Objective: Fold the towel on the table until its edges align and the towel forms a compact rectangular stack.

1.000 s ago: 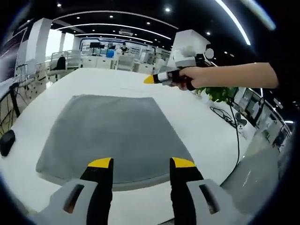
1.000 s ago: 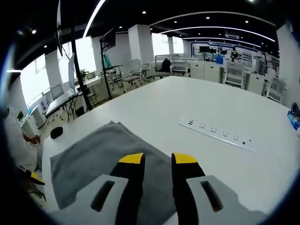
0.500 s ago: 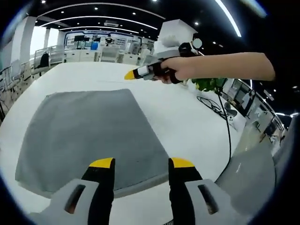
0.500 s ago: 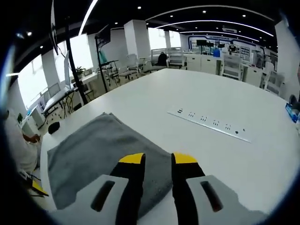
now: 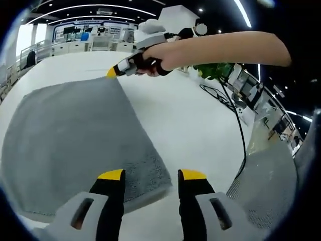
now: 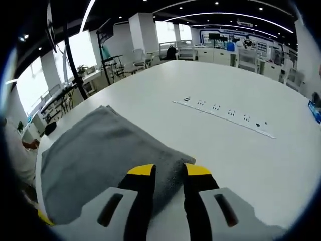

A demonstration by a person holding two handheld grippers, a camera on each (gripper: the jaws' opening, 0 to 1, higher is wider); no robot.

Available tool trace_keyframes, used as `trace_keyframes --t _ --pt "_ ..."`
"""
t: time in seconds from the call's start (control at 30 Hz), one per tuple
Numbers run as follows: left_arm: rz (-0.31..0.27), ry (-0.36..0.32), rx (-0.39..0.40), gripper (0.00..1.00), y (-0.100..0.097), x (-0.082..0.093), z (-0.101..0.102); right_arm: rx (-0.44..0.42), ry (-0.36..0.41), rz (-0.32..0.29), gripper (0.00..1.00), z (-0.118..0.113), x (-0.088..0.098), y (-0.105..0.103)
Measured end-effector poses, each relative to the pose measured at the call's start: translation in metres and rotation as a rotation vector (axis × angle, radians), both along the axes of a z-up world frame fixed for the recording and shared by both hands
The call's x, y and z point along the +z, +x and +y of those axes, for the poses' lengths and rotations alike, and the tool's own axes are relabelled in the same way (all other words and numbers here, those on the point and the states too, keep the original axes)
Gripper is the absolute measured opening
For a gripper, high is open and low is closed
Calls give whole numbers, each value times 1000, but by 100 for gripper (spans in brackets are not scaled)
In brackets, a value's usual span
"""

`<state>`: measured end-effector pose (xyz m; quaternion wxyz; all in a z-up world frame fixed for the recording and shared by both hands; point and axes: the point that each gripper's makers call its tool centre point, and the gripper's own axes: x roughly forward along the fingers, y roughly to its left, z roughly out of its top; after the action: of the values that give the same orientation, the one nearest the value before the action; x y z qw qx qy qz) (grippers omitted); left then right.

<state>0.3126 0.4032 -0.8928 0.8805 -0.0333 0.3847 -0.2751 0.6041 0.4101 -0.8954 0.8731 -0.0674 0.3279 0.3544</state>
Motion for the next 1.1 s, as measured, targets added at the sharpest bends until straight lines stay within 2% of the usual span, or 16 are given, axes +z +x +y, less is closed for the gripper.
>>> trace_keyframes --t 0.13,0.23,0.37,0.43,0.53,0.6,0.73,0.8,0.9,0.97,1.03,1.07,1.1 --pt "32 -15 22 40 -3 -4 -1 17 -21 1 20 3 -14 5" --pt "36 23 11 38 -7 -10 -1 38 -59 1 19 0 -21 0" --pt "55 9 30 38 -6 -11 -5 99 -81 -81 16 3 -23 2" --pt "49 45 14 35 -4 -13 -5 116 -83 -98 14 5 -20 -1" --pt "49 116 -11 30 -3 -16 -2 121 -78 -98 5 5 -18 -7" --pt "45 145 -20 28 -3 -17 -1 121 -79 -102 4 4 -18 -3" --pt "3 232 -67 22 -2 -19 1 66 -6 -59 2 3 -16 -1" --pt "-4 240 -72 20 -2 -19 0 37 59 -35 2 5 -11 0" --pt "-23 250 -87 10 -1 -18 1 -29 156 22 2 7 -2 0" --pt "-27 248 -93 9 -1 -18 -1 82 113 -81 2 12 12 2" --pt "-37 251 -99 7 -2 -17 -1 74 159 -64 1 15 23 -2" --pt "-42 249 -99 6 -1 -15 -1 33 207 -34 1 16 30 -3" --pt "-54 246 -100 5 -1 -13 -1 20 209 -33 1 12 34 -2"
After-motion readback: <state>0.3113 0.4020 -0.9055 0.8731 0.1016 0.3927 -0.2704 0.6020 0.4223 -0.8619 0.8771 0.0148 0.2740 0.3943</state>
